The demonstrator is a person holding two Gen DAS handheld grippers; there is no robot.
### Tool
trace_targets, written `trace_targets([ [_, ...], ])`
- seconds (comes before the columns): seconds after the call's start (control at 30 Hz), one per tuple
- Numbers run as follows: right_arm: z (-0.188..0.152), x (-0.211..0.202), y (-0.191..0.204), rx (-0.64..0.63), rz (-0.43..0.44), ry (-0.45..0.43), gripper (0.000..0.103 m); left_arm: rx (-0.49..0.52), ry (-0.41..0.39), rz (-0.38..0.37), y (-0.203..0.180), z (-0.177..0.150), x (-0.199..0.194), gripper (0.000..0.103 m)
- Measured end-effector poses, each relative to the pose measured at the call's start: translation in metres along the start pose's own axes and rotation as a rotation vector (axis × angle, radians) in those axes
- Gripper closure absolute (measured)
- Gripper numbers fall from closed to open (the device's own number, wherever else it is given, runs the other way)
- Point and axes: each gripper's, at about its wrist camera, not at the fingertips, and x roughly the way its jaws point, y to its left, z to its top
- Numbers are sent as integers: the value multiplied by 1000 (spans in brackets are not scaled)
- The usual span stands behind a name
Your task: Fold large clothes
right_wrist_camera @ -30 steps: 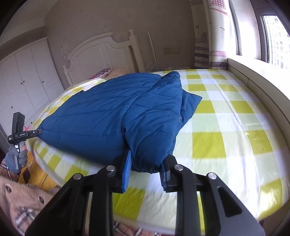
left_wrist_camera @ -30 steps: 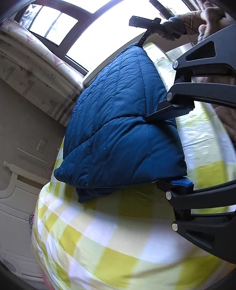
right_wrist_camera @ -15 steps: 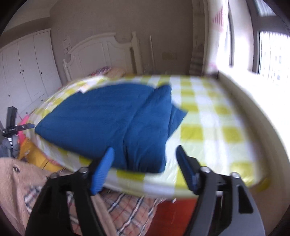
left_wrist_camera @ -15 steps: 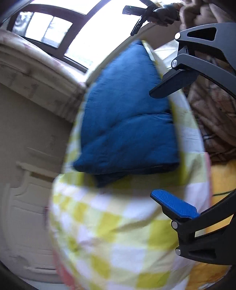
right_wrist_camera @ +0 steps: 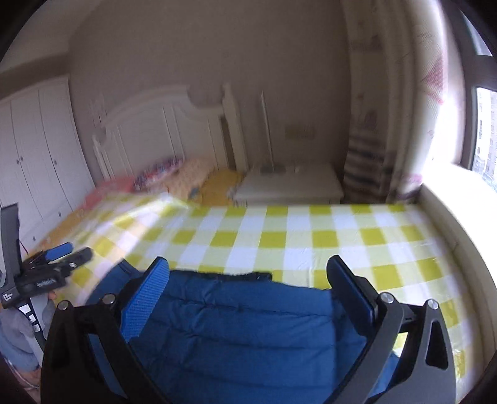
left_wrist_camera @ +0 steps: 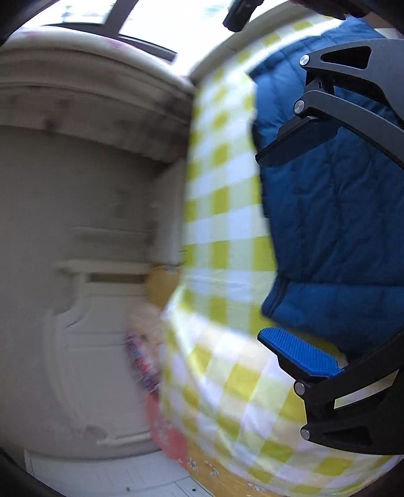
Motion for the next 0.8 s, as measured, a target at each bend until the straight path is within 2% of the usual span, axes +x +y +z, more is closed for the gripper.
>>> trace_targets([
  [0.07,-2,40,18,-77,-14,82,3,-46,129,9,-2,-3,47,4],
  [0.1,-6,54,25,-121,-34,106,4,-77,154,6,-1,-9,60,4],
  [0.13,-16,71,34,-180,-68,135,5,-102,174,1,2,-15,75,4],
  [0.17,-35,104,38,-266,-143,217,5,-115,207,3,3,-23,92,4],
  [0.2,-56,133,30,-269,-166,336,4,-153,276,-34,6,-33,114,4],
  [0.23,-63,148,18,-192,-118,368,4,-184,254,-56,9,-37,115,4],
  [0.33,-60,144,-3,-67,-82,332,4,-157,234,-44,8,-40,115,4],
  [0.8,-61,152,-4,-97,-112,341,3,-153,212,-43,4,-40,117,4],
])
